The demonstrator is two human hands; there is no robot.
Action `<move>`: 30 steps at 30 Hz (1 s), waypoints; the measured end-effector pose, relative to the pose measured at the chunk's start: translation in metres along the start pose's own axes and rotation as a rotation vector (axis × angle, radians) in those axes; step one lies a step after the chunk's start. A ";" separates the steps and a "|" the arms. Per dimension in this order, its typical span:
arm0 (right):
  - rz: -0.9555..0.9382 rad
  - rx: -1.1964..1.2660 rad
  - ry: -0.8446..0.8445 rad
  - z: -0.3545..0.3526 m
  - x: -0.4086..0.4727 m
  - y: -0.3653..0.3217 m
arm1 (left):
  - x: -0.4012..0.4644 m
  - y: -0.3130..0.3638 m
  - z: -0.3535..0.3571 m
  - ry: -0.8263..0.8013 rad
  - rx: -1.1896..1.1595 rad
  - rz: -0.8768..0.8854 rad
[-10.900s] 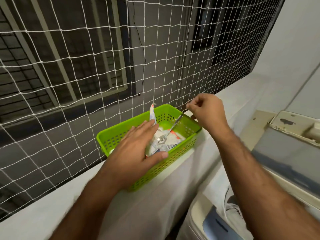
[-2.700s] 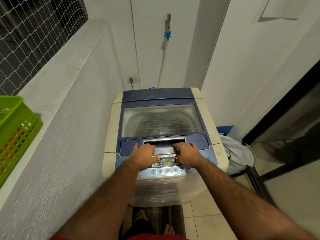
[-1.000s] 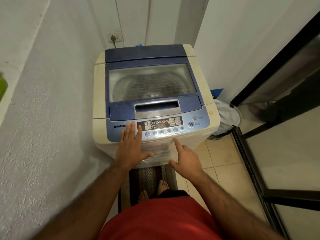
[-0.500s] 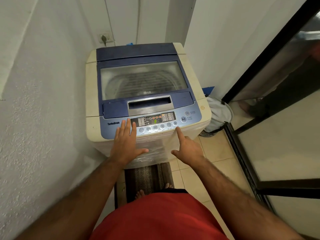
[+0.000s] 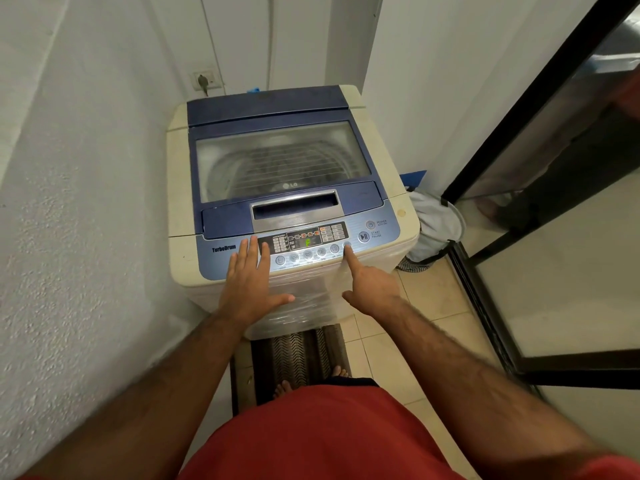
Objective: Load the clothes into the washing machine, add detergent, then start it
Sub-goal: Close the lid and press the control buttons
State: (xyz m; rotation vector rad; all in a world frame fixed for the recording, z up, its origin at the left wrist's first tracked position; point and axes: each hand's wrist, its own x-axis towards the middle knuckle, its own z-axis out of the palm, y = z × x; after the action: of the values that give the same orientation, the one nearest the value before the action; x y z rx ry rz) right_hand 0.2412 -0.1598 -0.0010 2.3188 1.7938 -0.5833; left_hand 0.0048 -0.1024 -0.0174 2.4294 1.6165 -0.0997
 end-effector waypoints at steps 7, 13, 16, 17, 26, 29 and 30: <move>0.036 0.026 -0.036 -0.009 0.001 -0.009 | 0.002 -0.002 0.001 0.004 0.003 0.001; 0.059 0.052 -0.094 -0.011 0.000 -0.017 | 0.002 -0.001 0.001 0.008 -0.020 0.003; 0.054 0.071 -0.086 -0.011 -0.001 -0.018 | 0.000 -0.002 0.000 0.000 -0.022 0.010; 0.058 0.085 -0.083 -0.010 -0.004 -0.018 | -0.001 -0.002 0.000 -0.004 -0.020 0.010; 0.006 0.207 0.157 0.024 -0.033 -0.015 | -0.001 -0.002 -0.002 0.007 -0.037 0.018; 0.011 0.226 0.194 0.026 -0.033 -0.009 | 0.000 0.000 -0.001 0.013 -0.038 0.030; 0.024 0.241 0.192 0.025 -0.031 -0.007 | 0.000 0.001 -0.001 0.013 -0.038 0.033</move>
State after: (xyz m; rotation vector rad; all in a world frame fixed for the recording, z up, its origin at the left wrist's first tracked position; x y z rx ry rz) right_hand 0.2226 -0.1942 -0.0108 2.6334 1.8653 -0.6232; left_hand 0.0052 -0.1024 -0.0164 2.4321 1.5678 -0.0475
